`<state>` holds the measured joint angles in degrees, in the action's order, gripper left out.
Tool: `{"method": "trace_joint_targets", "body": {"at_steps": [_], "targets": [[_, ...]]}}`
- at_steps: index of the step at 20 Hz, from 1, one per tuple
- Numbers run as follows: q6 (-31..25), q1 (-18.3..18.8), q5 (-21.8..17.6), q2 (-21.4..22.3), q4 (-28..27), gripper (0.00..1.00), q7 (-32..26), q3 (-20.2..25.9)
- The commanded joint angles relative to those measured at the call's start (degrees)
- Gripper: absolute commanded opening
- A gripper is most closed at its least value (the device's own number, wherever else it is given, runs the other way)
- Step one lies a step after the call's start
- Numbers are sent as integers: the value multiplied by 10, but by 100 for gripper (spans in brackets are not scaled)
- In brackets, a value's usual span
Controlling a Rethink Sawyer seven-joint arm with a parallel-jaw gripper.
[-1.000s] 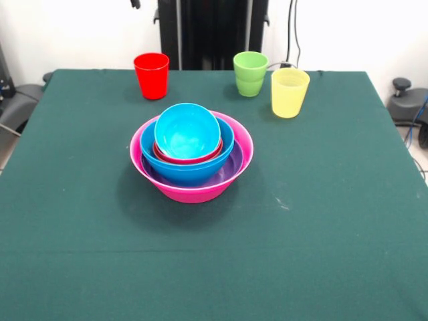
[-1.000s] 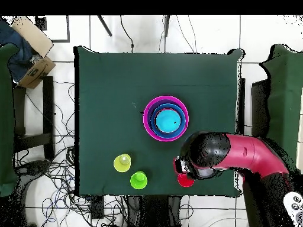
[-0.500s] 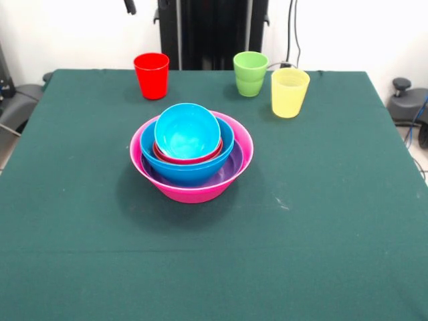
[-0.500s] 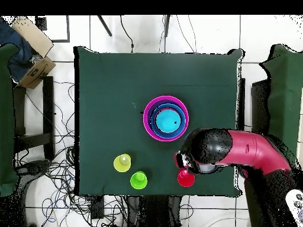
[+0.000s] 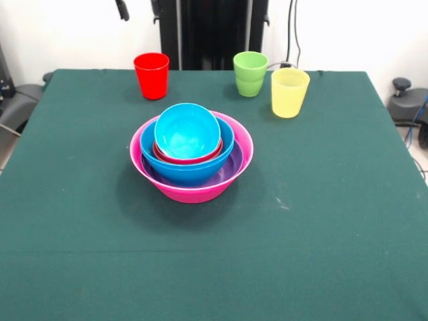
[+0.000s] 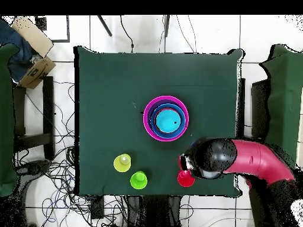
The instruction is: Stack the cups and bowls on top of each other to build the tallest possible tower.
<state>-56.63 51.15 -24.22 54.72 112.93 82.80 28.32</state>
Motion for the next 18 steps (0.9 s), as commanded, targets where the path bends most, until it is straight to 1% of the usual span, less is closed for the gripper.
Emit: {"method": "trace_joint_targets", "body": {"at_steps": [1, 4, 7, 12, 16, 18], "targets": [[119, 43, -97, 25, 138, 100, -67, -1], [134, 63, -103, 20, 148, 100, -68, 9], [143, 74, -111, 6, 146, 100, -66, 17], [174, 70, -140, -32, 136, 100, -35, 15], [201, 57, -174, -70, 121, 100, -8, 0], [215, 58, -186, -81, 119, 100, -3, -2]]}}
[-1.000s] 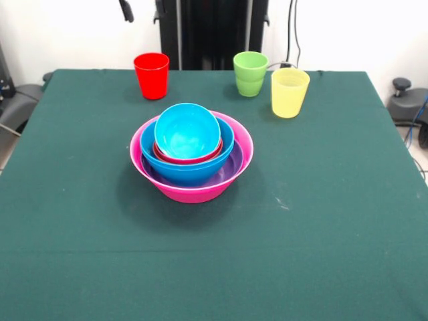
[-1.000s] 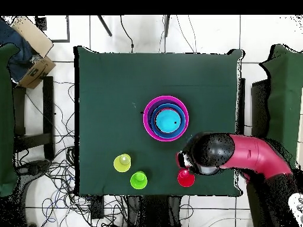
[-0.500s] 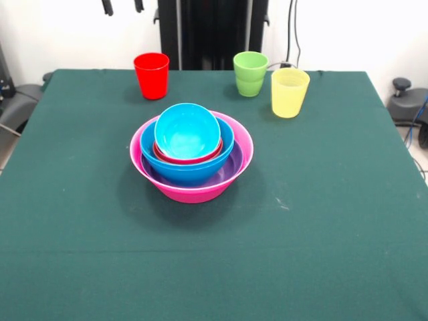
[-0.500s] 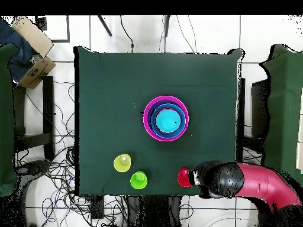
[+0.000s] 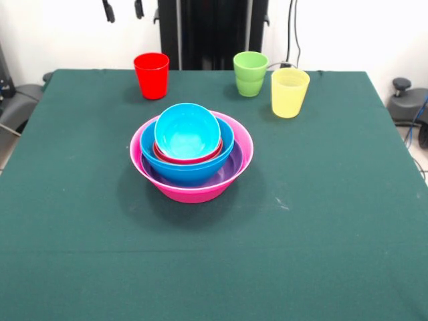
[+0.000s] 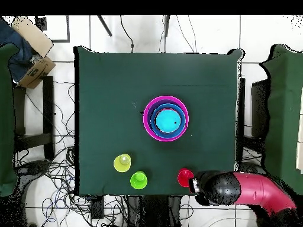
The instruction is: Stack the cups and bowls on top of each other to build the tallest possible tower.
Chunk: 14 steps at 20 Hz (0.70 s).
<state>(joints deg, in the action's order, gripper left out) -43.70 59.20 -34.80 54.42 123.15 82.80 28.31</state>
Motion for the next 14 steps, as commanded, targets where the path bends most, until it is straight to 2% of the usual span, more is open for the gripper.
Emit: {"method": "trace_joint_targets", "body": {"at_steps": [1, 14], "targets": [[95, -24, -88, -86, 14, 100, 1, -4], [159, -38, -153, -160, -15, 100, 32, -38]]}}
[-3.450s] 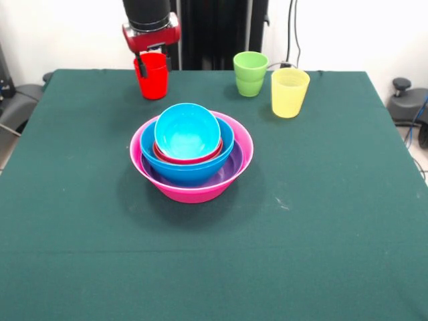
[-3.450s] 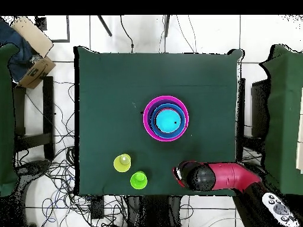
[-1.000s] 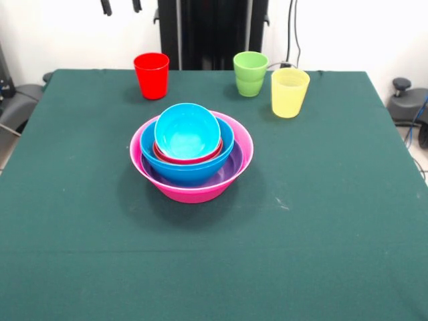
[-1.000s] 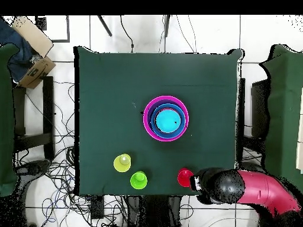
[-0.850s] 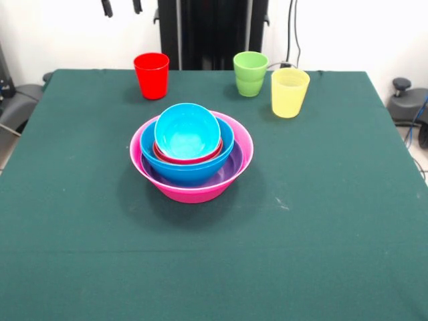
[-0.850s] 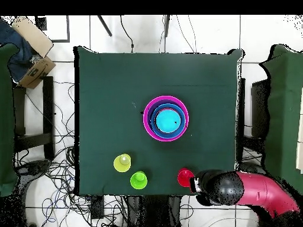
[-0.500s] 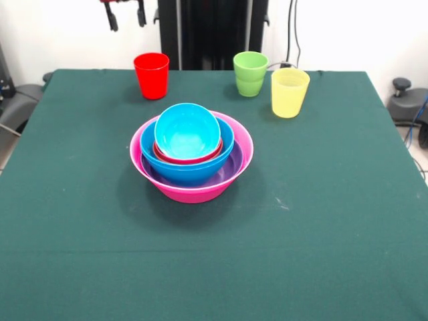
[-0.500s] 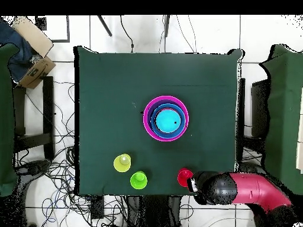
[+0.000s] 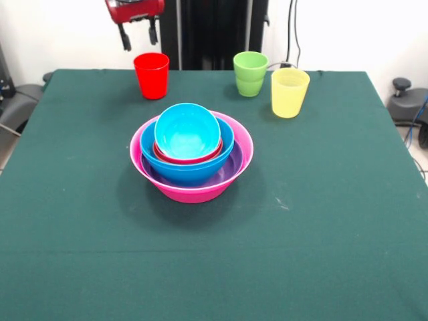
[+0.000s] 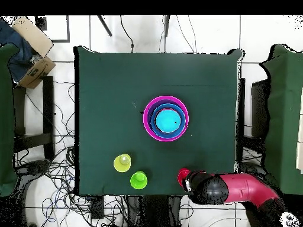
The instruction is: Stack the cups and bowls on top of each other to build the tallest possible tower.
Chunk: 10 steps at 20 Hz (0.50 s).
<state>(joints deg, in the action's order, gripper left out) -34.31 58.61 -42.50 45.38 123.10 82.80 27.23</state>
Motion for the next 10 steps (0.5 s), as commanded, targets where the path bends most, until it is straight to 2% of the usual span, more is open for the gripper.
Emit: {"method": "trace_joint_targets", "body": {"at_steps": [1, 5, 10], "targets": [[70, -33, -80, -73, -16, 100, 34, -29], [85, -37, -94, -86, -23, 100, 37, -40], [82, -29, -87, -79, -21, 100, 21, -34]]}}
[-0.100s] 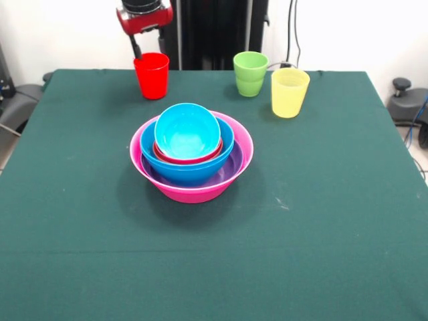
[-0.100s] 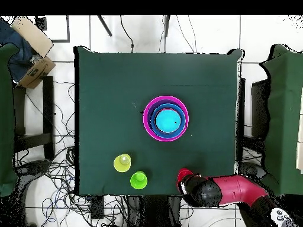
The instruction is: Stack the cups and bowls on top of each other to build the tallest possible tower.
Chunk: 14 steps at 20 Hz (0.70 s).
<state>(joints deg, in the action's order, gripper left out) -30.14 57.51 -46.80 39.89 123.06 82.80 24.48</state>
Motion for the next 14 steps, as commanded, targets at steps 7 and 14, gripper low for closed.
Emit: {"method": "trace_joint_targets", "body": {"at_steps": [7, 14], "targets": [[49, -18, -53, -37, -30, 100, 20, -11], [101, -47, -95, -89, -60, 100, 64, -51]]}}
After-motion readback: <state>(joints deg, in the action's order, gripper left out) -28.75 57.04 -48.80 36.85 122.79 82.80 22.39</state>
